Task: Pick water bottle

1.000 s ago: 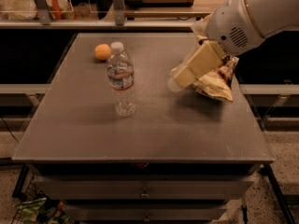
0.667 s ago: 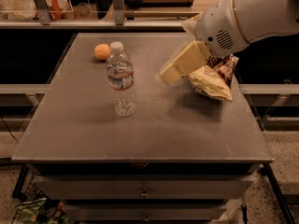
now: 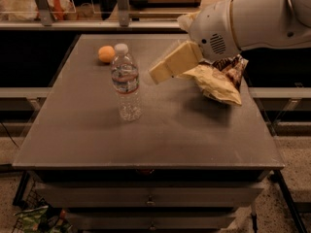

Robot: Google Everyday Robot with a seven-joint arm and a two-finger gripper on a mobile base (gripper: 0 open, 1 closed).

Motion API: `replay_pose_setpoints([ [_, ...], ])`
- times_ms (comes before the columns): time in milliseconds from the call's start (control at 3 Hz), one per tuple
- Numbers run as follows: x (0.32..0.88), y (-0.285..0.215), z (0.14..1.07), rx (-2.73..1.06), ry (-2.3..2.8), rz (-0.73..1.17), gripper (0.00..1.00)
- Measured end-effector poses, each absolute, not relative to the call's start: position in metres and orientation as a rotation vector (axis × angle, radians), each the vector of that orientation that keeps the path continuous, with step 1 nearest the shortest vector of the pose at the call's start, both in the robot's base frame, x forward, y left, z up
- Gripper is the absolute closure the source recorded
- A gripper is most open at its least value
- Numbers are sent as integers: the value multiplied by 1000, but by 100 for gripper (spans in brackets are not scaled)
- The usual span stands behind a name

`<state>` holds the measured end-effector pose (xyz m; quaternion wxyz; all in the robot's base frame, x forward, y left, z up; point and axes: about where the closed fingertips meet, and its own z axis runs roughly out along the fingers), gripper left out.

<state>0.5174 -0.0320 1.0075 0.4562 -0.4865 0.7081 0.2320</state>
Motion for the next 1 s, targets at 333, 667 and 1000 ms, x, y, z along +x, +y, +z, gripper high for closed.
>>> replay_pose_setpoints([
  [333,523,-12,1002,-1211,1712,620,0],
  [667,530,6,994,-1236,1685,628,0],
  [1000,536,18,985,-1226,1675,652,0],
])
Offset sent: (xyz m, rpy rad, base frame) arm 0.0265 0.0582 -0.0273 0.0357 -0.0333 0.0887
